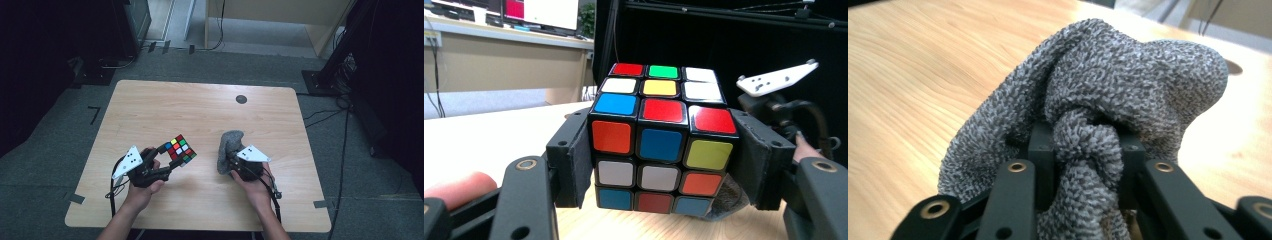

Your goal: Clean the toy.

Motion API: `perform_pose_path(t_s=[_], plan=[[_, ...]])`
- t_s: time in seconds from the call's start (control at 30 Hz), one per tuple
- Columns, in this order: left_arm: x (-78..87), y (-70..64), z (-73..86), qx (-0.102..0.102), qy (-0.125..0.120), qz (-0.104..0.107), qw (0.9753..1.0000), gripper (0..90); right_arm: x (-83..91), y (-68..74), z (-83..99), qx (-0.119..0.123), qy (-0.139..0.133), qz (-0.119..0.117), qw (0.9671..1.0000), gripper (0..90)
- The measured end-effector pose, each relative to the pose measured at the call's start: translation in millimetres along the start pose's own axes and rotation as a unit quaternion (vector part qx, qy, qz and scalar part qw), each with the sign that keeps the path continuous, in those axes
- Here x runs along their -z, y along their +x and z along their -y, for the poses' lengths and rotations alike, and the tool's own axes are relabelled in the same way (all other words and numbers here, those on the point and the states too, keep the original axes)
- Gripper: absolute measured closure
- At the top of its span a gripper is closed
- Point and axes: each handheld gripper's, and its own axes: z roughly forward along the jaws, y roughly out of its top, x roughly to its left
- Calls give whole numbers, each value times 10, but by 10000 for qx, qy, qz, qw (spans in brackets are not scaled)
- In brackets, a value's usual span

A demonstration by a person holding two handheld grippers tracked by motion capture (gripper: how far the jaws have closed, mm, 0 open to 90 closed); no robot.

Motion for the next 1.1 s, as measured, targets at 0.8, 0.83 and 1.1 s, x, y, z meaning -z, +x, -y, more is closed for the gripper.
perform_pose_path(t_s=[0.8,0.83,1.1], plan=[[-140,-41,-44,593,437,-80,9973,343,163,653,-189,655,-1289,-1066,9837,206],[-153,-57,-42,609,472,-72,9970,343,156,697,-183,713,-1309,-1103,9827,202],[-237,-138,-31,1181,563,203,9912,343,121,977,-129,1003,-1586,-671,9799,212]])
